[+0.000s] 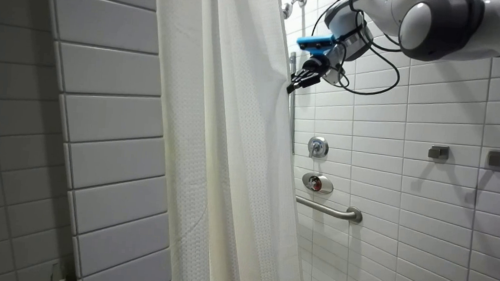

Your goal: Pull the shower curtain closed

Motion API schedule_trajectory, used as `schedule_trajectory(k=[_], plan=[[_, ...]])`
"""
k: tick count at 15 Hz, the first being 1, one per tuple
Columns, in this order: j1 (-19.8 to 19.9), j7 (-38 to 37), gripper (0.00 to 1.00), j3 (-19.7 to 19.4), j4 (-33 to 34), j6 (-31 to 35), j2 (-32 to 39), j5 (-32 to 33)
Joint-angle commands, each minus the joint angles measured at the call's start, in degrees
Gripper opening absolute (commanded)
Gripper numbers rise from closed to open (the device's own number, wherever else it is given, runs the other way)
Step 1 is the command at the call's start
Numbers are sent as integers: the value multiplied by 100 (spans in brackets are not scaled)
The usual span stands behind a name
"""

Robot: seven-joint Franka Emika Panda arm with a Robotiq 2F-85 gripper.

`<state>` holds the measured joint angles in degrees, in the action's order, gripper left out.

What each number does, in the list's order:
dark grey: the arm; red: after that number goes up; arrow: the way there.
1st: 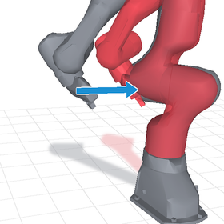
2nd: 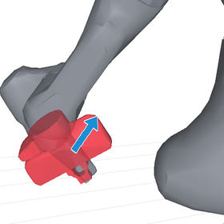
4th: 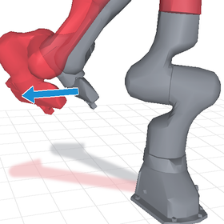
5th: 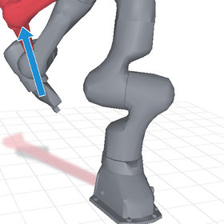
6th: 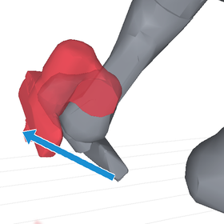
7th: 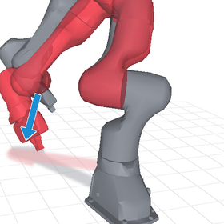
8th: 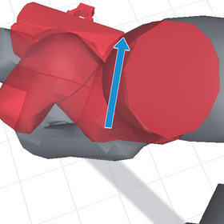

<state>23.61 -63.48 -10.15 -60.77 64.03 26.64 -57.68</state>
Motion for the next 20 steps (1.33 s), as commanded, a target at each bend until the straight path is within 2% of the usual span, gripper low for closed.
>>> schedule_trajectory(k=[1,8,20], plan=[[421,-145,0,5,723,-282,364,-373],[1059,-166,0,48,1397,-394,776,-740],[1528,-315,0,72,1955,-328,1240,-983]])
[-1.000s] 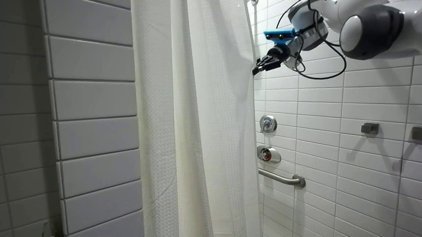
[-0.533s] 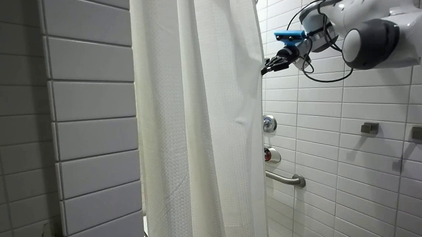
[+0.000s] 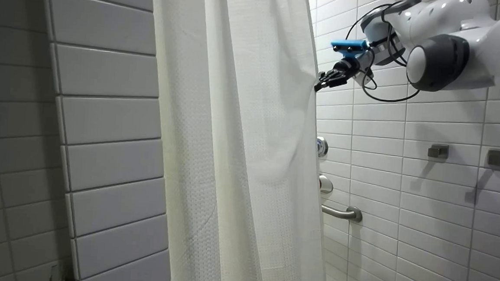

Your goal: Pull the shower curtain closed

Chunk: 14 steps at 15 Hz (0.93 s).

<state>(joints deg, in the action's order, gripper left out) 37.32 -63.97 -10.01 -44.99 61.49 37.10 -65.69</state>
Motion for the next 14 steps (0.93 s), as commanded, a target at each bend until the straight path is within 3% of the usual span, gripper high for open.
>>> schedule_trajectory(k=[1,8,9,11,14], plan=[[202,-289,0,56,399,-68,222,-200],[375,-318,0,44,529,-34,323,-211],[325,-280,27,-2,566,19,300,-107],[263,-75,32,-25,654,-31,241,5],[183,175,51,142,670,43,38,351]])
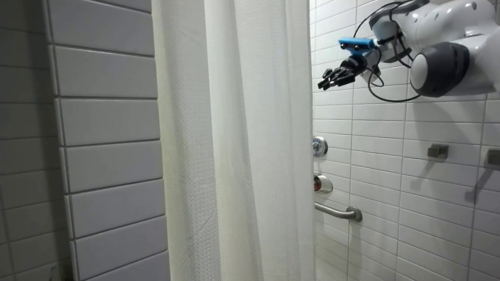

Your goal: Pull the shower curtain closed

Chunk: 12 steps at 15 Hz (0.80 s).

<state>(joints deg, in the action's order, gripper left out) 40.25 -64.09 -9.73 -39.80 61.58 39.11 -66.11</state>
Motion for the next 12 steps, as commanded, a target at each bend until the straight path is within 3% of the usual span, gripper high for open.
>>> schedule_trajectory(k=[1,4,7,12], plan=[[-160,300,58,128,254,0,-203,566],[-418,683,78,205,614,-152,-282,1201],[-965,1124,100,19,528,-291,-642,1690],[-1918,1777,100,-44,449,-402,-1196,2847]])
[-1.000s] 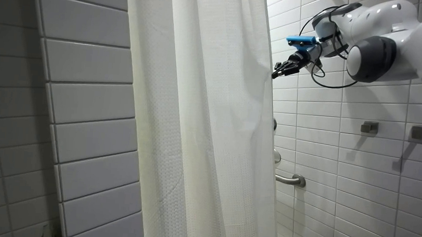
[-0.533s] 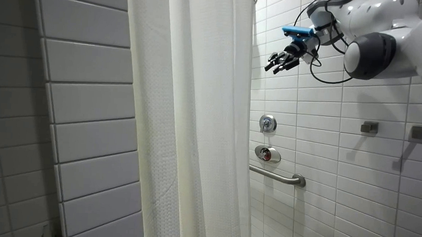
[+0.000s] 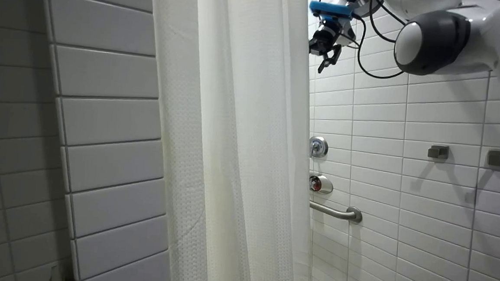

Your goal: Pull the shower curtain closed

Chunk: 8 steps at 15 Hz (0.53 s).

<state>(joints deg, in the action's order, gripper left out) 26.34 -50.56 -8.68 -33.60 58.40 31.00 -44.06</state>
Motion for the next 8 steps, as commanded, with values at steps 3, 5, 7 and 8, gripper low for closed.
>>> schedule_trajectory(k=[3,5,7,8], plan=[[-1037,970,100,-160,-163,-31,-561,1483],[-1348,1407,100,-163,-168,53,-653,2072],[-1574,1596,100,-198,-195,337,-703,2534],[-1633,1626,100,-216,-210,507,-727,2700]])
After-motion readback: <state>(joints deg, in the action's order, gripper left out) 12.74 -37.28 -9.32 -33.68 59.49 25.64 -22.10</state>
